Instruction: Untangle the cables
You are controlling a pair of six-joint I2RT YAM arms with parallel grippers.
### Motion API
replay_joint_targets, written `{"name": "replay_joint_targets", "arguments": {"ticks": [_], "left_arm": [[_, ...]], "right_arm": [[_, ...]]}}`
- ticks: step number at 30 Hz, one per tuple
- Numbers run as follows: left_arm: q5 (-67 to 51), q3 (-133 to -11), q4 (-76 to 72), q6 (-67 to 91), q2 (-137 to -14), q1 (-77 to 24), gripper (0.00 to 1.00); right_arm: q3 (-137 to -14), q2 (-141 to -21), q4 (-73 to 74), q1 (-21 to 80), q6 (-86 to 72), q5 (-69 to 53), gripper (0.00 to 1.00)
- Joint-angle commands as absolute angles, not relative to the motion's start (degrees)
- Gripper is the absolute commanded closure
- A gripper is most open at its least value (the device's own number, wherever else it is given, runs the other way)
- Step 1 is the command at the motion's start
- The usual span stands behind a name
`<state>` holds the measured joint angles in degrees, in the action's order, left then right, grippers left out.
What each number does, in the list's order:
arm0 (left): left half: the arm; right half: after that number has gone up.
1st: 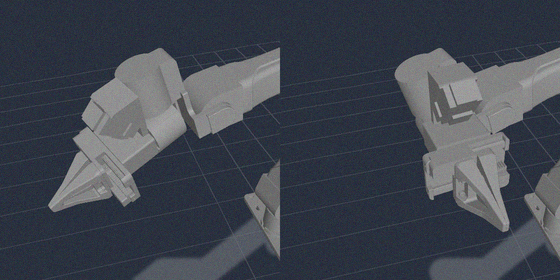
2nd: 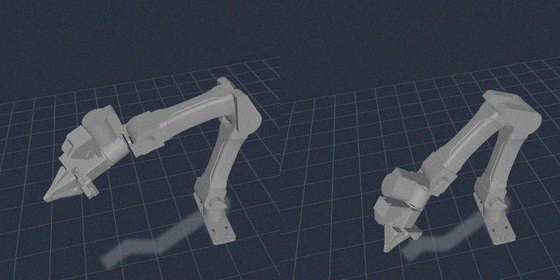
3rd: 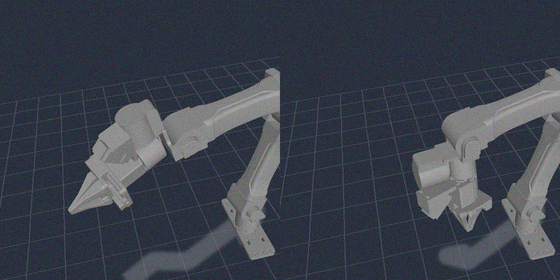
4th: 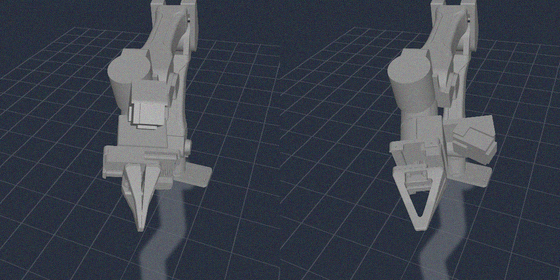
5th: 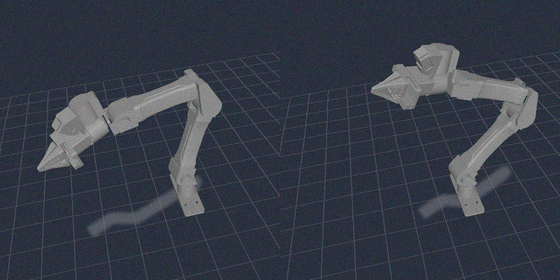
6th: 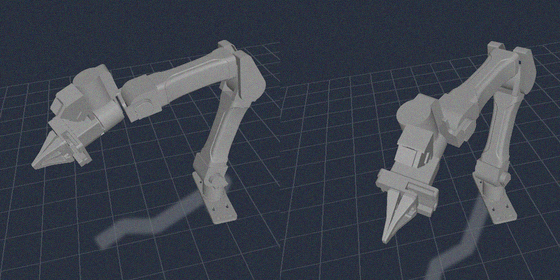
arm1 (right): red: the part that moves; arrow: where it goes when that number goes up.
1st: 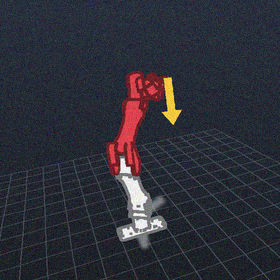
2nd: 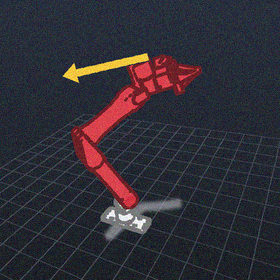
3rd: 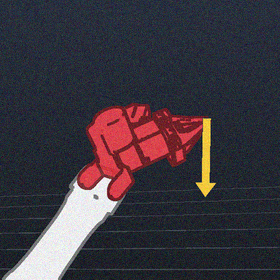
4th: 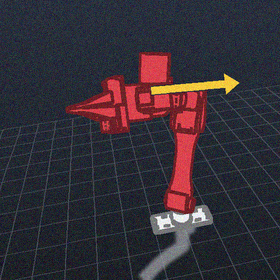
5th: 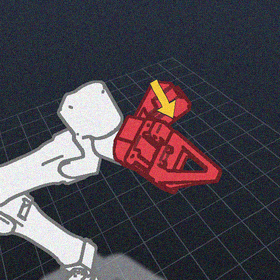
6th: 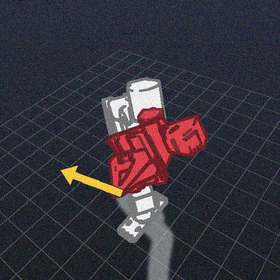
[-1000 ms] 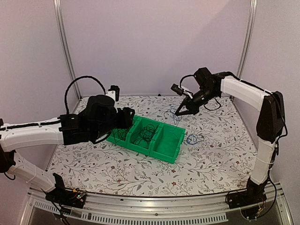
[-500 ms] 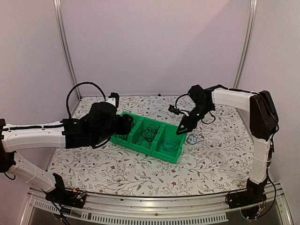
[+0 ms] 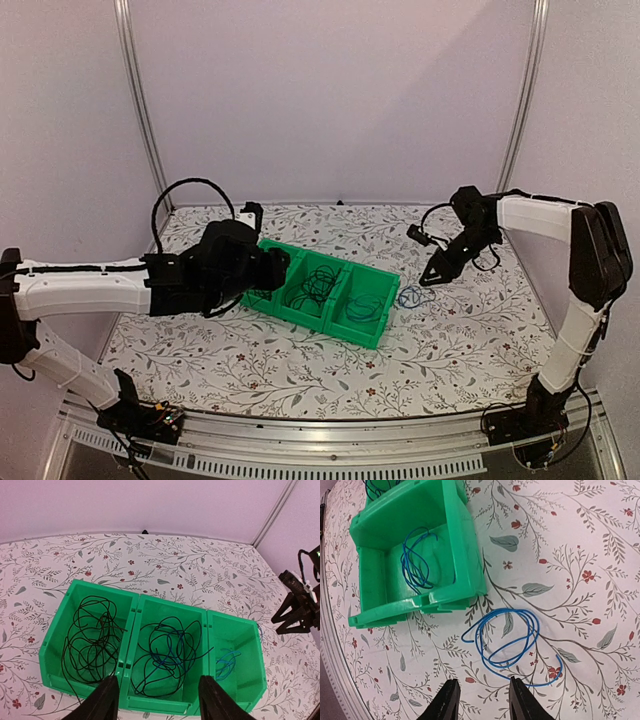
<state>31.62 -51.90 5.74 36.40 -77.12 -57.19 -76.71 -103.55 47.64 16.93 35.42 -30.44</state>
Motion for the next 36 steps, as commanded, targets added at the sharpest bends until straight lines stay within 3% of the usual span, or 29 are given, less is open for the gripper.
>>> {"name": "replay_joint_targets", "arguments": {"ticks": [1, 20, 22, 26, 32, 36], "left_arm": [[30.0, -54.6, 4.6, 34.4, -78.6, -56.5, 0.43], [29.5, -55.6, 4.8, 33.8, -78.9, -56.4, 0.43], [29.2, -55.9, 4.3, 33.3, -79.5, -56.3, 0.43], [27.0, -57.8, 2.4, 30.8, -81.5, -56.1, 0.43], [21.8, -66.8, 3.6, 24.2, -87.9, -56.8, 0.42], [15.7, -68.7, -5.8, 14.3, -90.2, -60.0, 0.41]], "right_arm": [[-69.4, -101.2, 44.8, 17.1, 44.3, -26.9, 0.62], [-66.0, -107.7, 35.3, 17.2, 51.7, -22.0, 0.6], [-65.9, -107.9, 34.7, 17.1, 52.3, -22.1, 0.66], [-65.8, -107.9, 35.0, 17.2, 52.6, -22.8, 1.0], [-66.1, -94.6, 47.7, 17.2, 55.5, -25.1, 1.0], [-73.2, -84.2, 59.9, 17.2, 57.1, -30.0, 1.0]]}}
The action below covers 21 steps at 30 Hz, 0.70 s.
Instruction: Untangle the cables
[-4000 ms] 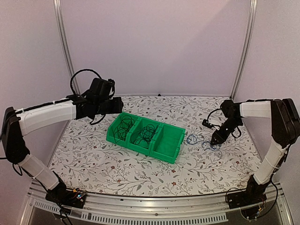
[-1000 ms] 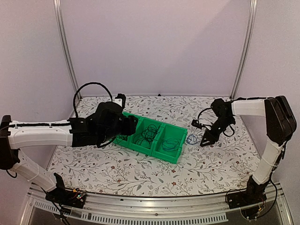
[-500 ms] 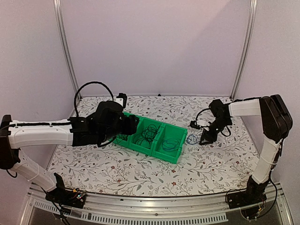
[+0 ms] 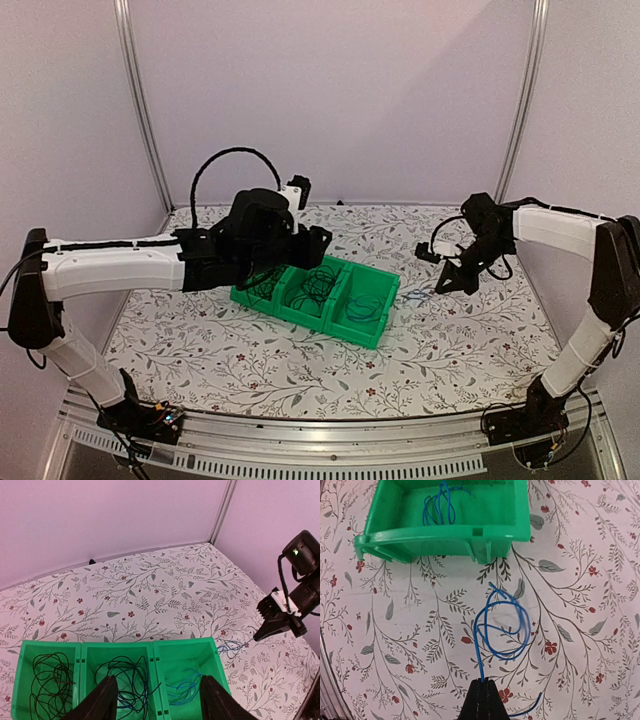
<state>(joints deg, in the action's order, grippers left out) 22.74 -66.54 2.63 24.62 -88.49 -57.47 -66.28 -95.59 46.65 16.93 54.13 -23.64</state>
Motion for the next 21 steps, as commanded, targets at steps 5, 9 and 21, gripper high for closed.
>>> {"name": "replay_joint_targets", "arguments": {"ticks": [5, 9, 21], "left_arm": [[7.2, -73.8, -11.4, 8.1, -95.0, -63.5, 0.38], [4.1, -81.6, -9.2, 4.6, -100.7, -65.5, 0.36], [13.9, -87.6, -5.9, 7.5, -108.2, -67.3, 0.36]], "right_arm": [[-82.8, -81.1, 68.9, 19.4, 55.7, -34.2, 1.0], [-88.0, -82.4, 70.2, 21.7, 52.5, -36.0, 1.0], [-93.6, -84.1, 72.0, 23.6, 49.6, -39.2, 1.0]]}}
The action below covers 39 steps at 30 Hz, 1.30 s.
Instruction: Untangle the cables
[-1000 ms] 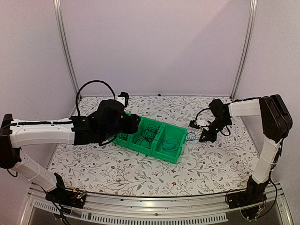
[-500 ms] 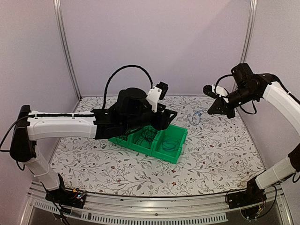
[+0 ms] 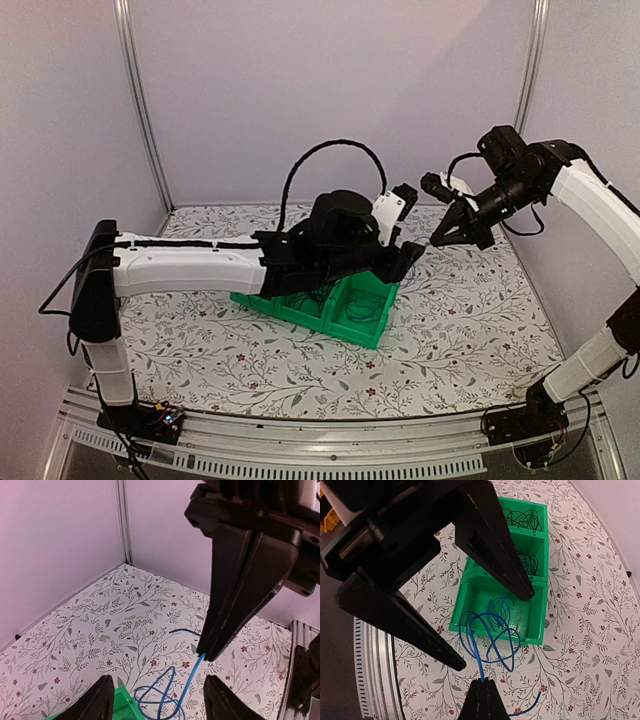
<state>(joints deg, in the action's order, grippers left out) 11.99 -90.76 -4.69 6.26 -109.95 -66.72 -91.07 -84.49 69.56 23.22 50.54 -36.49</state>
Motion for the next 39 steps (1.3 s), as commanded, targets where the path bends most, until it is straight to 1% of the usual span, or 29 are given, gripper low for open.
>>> {"name": "replay_joint_targets", "arguments": {"ticks": [1, 7, 10, 13, 17, 18, 22, 25, 29, 37, 39], "left_arm": [[13.1, -85.5, -8.0, 7.9, -106.7, -67.4, 0.36], [11.7, -73.2, -15.8, 12.8, -97.0, -67.6, 0.32], [13.1, -66.2, -19.0, 19.0, -93.5, -67.5, 0.27], [13.2, -62.3, -21.4, 25.0, -92.4, -67.4, 0.25], [9.3, -61.3, -23.2, 29.5, -94.5, -66.8, 0.26], [8.1, -61.6, -23.5, 30.1, -95.3, -66.5, 0.27], [4.1, -62.9, -21.6, 35.5, -98.2, -64.0, 0.4], [-2.0, -59.2, -28.1, 37.9, -98.1, -61.7, 0.42], [-6.3, -57.9, -31.6, 39.9, -99.4, -60.2, 0.43], [-15.2, -61.6, -33.9, 42.2, -105.3, -57.9, 0.51], [-16.9, -62.4, -35.1, 42.8, -106.6, -57.5, 0.51]], "right_arm": [[-93.7, -84.1, 72.1, 23.6, 49.5, -39.3, 1.0], [-94.7, -84.0, 71.9, 23.7, 48.5, -39.8, 1.0], [-95.1, -84.0, 71.5, 23.7, 47.7, -40.2, 1.0], [-95.5, -84.0, 71.4, 23.7, 47.1, -40.3, 1.0], [-95.8, -83.8, 71.0, 23.7, 46.6, -40.0, 1.0], [-95.8, -83.8, 71.0, 23.7, 46.4, -40.0, 1.0], [-96.1, -83.7, 71.1, 23.8, 46.4, -40.0, 1.0], [-96.4, -83.6, 71.1, 23.7, 46.4, -39.7, 1.0], [-96.3, -83.3, 71.0, 23.8, 46.3, -39.6, 1.0], [-96.1, -82.9, 71.1, 23.9, 46.2, -39.9, 1.0], [-95.9, -82.8, 71.1, 23.9, 46.2, -39.9, 1.0]]}}
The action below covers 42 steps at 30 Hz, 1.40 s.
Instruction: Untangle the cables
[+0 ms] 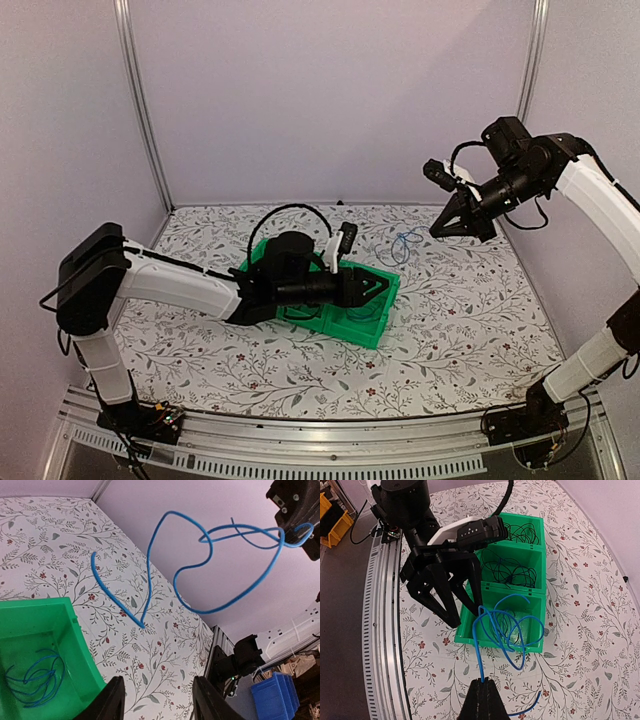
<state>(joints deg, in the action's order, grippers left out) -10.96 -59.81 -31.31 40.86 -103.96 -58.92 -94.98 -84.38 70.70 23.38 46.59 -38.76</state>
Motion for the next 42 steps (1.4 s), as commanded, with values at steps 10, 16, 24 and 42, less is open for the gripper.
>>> {"name": "replay_joint_targets", "arguments": {"ticks": [10, 16, 24, 42], "left_arm": [[-19.7, -63.3, -41.0, 44.2, -109.6, -56.3, 0.53], [-21.8, -65.2, -43.3, 45.3, -112.1, -55.0, 0.63], [-22.7, -66.2, -46.3, 47.0, -113.9, -53.6, 0.7], [-15.9, -53.6, -40.4, 49.5, -107.6, -51.9, 1.0]], "right_arm": [[-95.0, -82.2, 71.0, 24.0, 46.3, -39.6, 1.0], [-94.8, -82.2, 71.1, 24.0, 46.5, -39.5, 1.0], [-94.9, -82.2, 71.0, 24.0, 46.6, -39.0, 1.0], [-128.3, -85.7, 66.0, 20.0, 38.6, -39.8, 1.0]]}}
